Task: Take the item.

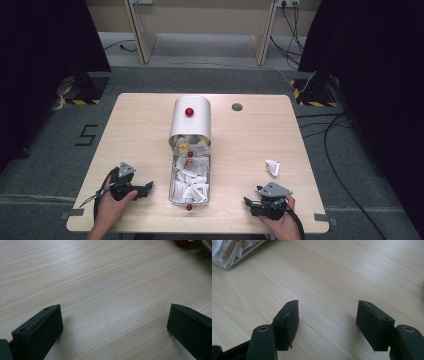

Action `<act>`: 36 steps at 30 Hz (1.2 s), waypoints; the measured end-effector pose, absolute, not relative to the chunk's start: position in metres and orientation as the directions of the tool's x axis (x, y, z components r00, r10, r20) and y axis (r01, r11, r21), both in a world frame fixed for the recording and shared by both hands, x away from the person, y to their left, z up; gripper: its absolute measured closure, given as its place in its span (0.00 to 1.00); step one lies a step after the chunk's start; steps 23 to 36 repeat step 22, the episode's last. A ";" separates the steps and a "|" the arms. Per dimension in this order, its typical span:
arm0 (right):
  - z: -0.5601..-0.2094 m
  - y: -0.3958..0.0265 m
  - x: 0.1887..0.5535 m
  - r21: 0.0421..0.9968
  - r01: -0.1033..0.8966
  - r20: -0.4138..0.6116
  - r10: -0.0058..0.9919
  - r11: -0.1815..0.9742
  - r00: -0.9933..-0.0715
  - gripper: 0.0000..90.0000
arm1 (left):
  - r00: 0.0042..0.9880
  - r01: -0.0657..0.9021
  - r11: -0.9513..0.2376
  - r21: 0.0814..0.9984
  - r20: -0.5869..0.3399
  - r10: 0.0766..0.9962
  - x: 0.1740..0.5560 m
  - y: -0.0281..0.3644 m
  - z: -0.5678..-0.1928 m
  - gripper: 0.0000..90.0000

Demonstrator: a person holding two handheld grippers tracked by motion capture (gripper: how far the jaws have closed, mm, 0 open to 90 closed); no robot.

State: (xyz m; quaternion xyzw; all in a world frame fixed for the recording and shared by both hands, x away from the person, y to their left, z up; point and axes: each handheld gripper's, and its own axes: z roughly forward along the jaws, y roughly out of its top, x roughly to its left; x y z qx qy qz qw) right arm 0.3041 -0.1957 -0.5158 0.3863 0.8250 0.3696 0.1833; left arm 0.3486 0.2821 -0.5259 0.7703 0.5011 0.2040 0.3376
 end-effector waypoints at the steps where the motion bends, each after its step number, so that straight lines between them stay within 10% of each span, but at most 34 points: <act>1: -0.516 -0.196 0.304 0.746 0.506 -0.016 0.772 0.432 -0.635 0.40 | 0.415 0.634 -0.270 0.725 -0.024 0.910 0.349 0.282 -0.526 0.00; 36: -0.517 -0.197 0.304 0.731 0.513 -0.003 0.754 0.450 -0.657 0.29 | 0.415 0.634 -0.270 0.725 -0.024 0.910 0.349 0.282 -0.526 0.00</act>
